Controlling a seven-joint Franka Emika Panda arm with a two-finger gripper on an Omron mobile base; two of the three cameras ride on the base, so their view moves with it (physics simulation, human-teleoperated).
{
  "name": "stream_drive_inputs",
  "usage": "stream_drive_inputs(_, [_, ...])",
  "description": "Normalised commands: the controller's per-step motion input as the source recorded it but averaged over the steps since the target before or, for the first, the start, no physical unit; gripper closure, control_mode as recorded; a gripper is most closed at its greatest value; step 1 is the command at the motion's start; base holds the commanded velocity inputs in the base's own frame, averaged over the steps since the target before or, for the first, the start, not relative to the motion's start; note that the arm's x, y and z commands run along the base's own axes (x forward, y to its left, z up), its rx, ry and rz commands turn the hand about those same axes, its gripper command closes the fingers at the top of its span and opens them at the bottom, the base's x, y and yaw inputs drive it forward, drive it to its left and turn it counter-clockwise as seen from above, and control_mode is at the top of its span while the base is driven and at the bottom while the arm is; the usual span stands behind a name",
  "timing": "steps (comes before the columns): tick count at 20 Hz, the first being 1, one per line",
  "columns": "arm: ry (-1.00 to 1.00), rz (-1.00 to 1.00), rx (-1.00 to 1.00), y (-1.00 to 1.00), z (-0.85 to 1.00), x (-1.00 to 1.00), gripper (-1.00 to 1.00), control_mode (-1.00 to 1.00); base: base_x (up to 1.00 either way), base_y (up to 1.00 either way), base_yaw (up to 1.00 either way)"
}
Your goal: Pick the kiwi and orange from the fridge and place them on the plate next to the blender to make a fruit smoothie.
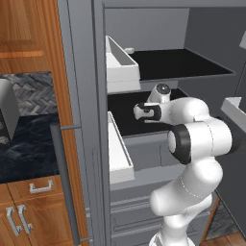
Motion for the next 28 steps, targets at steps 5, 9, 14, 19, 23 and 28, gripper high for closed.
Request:
stream_drive_inputs(5, [0.01,0.00,0.00,0.00,-0.50,0.07,1.00,-1.00,0.00,0.00,0.00])
stream_drive_inputs(9, [-0.01,0.00,0.00,0.00,-0.20,0.00,1.00,-1.00,0.00,0.00,0.00])
stream_drive_inputs(14, [-0.03,0.00,0.00,0.00,-0.09,0.00,1.00,-1.00,0.00,0.00,0.00])
stream_drive_inputs(19, [-0.17,0.00,0.01,0.00,-0.05,-0.17,1.00,-1.00,0.00,0.00,0.00])
stream_drive_inputs(23, [-0.27,-0.01,0.06,-0.01,0.03,-0.55,1.00,-1.00,0.00,0.00,0.00])
stream_drive_inputs(28, [-0.17,-0.09,0.04,-0.13,0.74,-0.98,1.00,-1.00,0.00,0.00,0.00])
